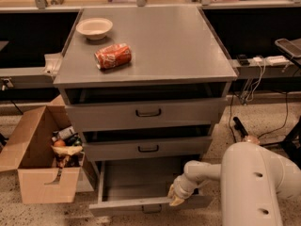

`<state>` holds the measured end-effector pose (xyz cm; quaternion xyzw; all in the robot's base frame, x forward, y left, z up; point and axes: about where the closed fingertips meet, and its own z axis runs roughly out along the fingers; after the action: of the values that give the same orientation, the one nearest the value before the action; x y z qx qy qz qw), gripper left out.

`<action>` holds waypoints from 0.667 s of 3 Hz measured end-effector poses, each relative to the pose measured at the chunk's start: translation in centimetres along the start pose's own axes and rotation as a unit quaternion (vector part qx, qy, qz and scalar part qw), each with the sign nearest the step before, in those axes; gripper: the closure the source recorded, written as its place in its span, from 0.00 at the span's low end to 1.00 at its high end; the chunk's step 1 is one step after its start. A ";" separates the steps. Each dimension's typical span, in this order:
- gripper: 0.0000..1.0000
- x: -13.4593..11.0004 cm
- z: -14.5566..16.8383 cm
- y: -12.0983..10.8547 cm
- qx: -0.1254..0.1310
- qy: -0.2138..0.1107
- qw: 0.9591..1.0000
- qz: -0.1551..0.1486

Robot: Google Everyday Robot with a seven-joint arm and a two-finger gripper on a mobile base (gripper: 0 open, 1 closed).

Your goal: Open bottom drawer

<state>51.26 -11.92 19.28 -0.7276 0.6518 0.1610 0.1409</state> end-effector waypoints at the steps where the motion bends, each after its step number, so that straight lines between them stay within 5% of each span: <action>1: 0.74 0.0 0.0 0.0 0.000 0.000 1.000 0.000; 2: 0.50 0.0 0.0 0.0 0.000 0.000 1.000 0.000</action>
Offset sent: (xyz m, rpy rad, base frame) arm 0.0000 0.0000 0.0000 0.0000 0.0000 0.0000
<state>51.25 -11.92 19.28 -0.7276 0.6518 0.1611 0.1408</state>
